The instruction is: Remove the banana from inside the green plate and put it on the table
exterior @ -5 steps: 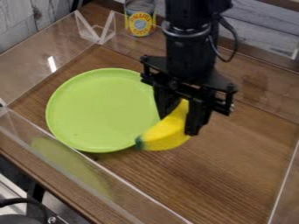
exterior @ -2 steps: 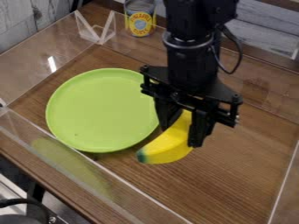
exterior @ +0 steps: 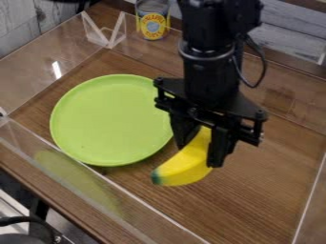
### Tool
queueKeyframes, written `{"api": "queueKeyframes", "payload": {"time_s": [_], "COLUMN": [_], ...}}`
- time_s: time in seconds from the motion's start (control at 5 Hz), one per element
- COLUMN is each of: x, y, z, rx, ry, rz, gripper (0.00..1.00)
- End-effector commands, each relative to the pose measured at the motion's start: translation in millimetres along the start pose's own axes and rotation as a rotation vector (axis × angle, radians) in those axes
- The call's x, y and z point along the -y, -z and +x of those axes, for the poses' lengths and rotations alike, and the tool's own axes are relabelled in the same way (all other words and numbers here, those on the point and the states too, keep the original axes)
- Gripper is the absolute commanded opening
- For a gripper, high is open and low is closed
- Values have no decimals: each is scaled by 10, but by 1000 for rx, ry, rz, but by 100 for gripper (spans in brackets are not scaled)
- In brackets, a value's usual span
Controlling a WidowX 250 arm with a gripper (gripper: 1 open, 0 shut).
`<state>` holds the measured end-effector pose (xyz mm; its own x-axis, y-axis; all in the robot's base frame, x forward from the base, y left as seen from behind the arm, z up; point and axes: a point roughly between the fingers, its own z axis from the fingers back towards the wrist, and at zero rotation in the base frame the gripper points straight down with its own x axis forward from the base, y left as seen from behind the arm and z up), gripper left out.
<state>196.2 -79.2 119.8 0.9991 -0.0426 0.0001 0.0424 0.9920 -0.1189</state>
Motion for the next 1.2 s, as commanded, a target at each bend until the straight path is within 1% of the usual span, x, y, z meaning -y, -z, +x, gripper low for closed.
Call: {"api": "queueKeyframes", "payload": {"time_s": [0.0, 1.0], "x": [48, 159], "y": [-85, -11], "z": [7, -65], "rx": [47, 65], "ry": [12, 32], "rz": [-17, -41], "gripper": [0, 0]}}
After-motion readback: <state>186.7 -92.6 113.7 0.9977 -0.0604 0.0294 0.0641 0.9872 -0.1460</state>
